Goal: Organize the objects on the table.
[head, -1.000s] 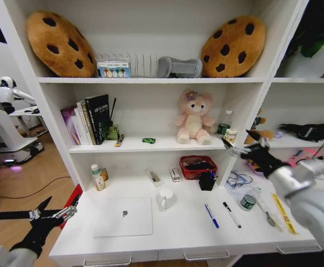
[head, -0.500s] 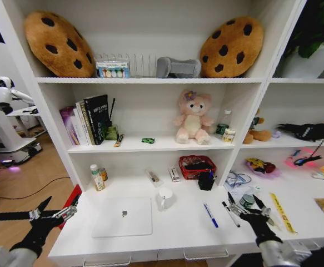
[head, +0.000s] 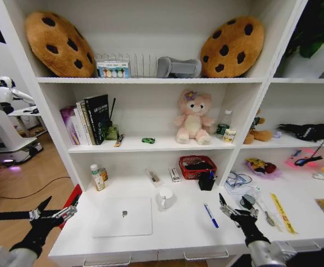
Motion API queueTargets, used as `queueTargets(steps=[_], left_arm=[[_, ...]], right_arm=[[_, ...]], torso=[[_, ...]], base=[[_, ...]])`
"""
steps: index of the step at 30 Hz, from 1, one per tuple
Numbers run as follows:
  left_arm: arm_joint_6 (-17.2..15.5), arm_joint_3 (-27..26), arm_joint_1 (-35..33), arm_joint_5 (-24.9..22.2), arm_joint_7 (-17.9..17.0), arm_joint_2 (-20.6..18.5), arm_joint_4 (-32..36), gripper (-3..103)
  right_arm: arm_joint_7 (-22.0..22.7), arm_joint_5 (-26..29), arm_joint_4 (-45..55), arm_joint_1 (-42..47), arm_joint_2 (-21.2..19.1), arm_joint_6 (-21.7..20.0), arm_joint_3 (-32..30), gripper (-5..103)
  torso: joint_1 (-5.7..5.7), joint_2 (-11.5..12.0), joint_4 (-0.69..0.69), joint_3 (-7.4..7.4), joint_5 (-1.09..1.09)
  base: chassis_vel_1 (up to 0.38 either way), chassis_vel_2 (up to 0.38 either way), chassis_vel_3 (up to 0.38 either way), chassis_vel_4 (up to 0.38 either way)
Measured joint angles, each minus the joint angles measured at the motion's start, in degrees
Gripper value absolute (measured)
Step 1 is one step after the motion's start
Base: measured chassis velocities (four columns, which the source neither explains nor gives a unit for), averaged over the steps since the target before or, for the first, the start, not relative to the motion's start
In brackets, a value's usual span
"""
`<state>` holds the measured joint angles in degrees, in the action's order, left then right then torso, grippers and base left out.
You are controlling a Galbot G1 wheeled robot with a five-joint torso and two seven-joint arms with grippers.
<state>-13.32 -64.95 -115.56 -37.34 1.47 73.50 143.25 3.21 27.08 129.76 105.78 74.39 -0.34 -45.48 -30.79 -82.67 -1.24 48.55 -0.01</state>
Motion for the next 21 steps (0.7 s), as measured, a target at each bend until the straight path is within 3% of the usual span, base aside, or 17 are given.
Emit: queueTargets(steps=[9, 12, 14, 17, 21], left_arm=[[0.0, 0.0, 0.0, 0.0, 0.01, 0.0, 0.0, 100], [0.0, 0.01, 0.0, 0.0, 0.01, 0.01, 0.0, 100], [0.0, 0.01, 0.0, 0.0, 0.01, 0.01, 0.0, 100], [0.0, 0.01, 0.0, 0.0, 0.02, 0.0, 0.0, 100], [0.0, 0.0, 0.0, 0.0, 0.01, 0.0, -0.01, 100]], right_arm=[[-0.03, -1.09, -2.29, -1.99, -0.62, -0.96, 3.08, 100], [0.06, -1.3, -2.57, -3.33, -1.39, -4.19, 6.16, 100], [0.39, -1.34, -2.88, -4.06, -1.81, -5.92, 8.07, 100], [1.98, -2.0, -4.19, -5.66, -2.58, -8.72, 11.54, 100], [7.36, -2.36, -8.12, -10.57, -3.15, -11.2, 17.02, 100]], torso=[[-0.01, 0.01, -0.02, 0.01, 0.04], [0.0, 0.0, 0.04, 0.01, 0.05], [0.0, 0.0, 0.01, 0.01, 0.02], [0.0, 0.0, -0.05, 0.01, 0.02], [0.0, 0.0, 0.02, 0.01, 0.0]], base=[[-0.133, -0.136, 0.141, 0.125], [-0.147, -0.128, 0.136, 0.141], [-0.018, -0.104, 0.023, 0.054], [0.0, 0.0, 0.0, 0.0], [0.037, 0.052, -0.028, -0.029]])
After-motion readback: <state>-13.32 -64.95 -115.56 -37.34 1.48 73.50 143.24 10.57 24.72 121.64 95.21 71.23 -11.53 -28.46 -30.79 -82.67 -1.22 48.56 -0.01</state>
